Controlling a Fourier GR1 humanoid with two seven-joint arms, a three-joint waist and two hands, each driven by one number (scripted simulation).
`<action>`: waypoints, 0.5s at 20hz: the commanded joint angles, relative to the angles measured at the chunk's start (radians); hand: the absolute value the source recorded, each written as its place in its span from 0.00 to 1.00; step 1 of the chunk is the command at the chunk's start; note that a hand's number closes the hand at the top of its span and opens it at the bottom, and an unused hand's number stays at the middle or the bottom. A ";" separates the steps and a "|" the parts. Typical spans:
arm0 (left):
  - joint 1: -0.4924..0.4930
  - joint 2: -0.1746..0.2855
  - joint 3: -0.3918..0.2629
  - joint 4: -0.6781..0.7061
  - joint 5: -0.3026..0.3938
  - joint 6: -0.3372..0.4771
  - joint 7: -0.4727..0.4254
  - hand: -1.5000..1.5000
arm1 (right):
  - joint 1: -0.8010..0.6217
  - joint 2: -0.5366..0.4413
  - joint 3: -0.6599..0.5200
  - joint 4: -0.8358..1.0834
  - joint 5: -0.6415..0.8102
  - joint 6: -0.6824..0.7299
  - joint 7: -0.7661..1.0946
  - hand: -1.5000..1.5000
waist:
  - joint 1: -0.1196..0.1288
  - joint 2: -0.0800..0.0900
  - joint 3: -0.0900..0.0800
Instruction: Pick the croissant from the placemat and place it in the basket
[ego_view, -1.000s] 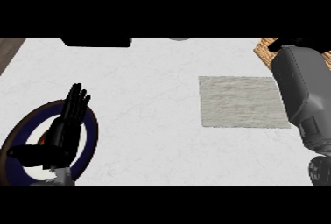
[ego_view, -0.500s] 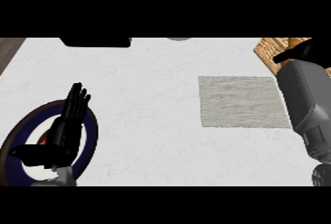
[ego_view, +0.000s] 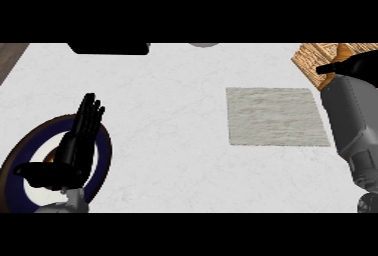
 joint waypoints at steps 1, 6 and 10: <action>0.006 0.003 0.003 -0.023 0.007 -0.006 0.011 0.50 | 0.061 -0.004 -0.015 0.041 -0.041 -0.066 0.021 0.00 | 0.003 0.006 0.005; 0.011 0.013 0.023 0.016 0.014 -0.024 -0.012 0.50 | 0.064 -0.025 0.000 0.005 -0.097 -0.120 -0.037 0.00 | 0.000 0.004 0.005; 0.016 -0.005 0.003 -0.035 -0.005 0.004 0.019 0.50 | 0.068 0.016 0.051 -0.062 -0.051 -0.197 -0.011 0.00 | -0.004 0.000 0.005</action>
